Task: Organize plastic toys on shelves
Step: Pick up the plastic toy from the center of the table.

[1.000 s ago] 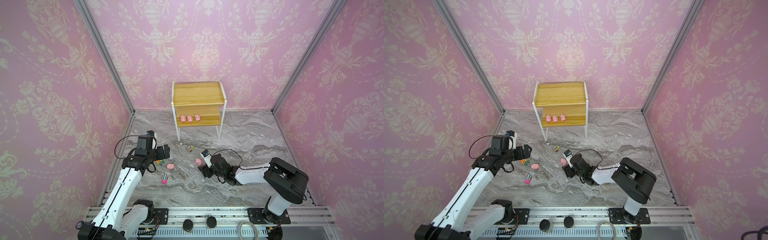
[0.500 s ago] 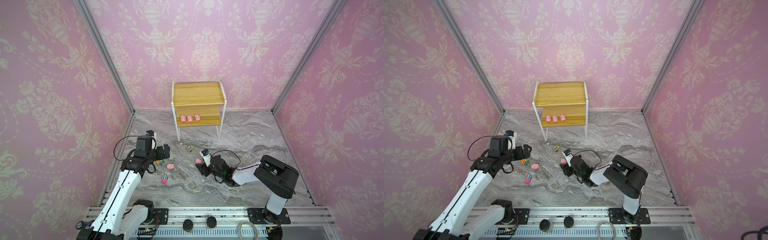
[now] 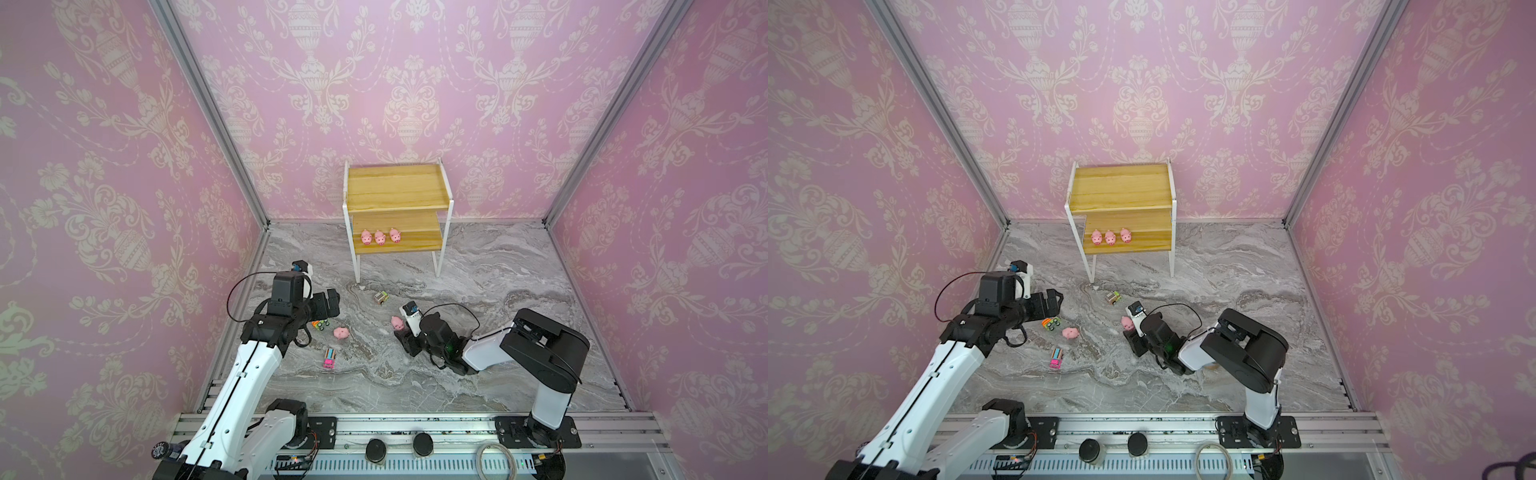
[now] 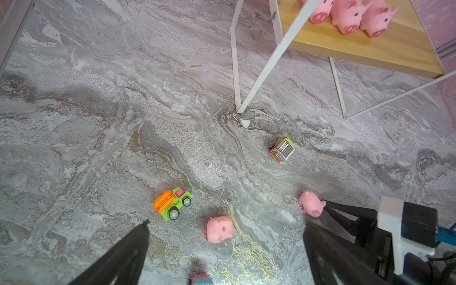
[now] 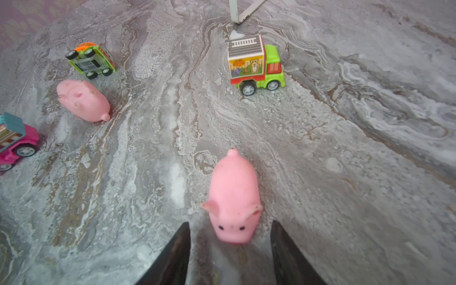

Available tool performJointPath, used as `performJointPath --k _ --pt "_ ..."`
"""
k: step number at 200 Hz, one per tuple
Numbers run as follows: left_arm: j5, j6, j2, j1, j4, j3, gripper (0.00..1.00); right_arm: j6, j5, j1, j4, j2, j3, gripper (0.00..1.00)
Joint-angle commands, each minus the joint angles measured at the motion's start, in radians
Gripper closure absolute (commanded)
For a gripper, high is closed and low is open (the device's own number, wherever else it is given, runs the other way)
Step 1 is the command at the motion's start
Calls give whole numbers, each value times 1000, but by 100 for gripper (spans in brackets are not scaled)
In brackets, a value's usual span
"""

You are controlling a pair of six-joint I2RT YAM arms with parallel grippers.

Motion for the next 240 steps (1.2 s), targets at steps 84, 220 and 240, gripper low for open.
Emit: performJointPath --k 84,220,240 --pt "6 18 -12 -7 14 -11 1 -6 23 7 -45 13 33 81" --pt "42 25 -40 -31 31 -15 1 7 264 19 -457 -323 211 90" --pt "56 35 -56 -47 42 -21 1 31 338 14 -530 -307 300 90"
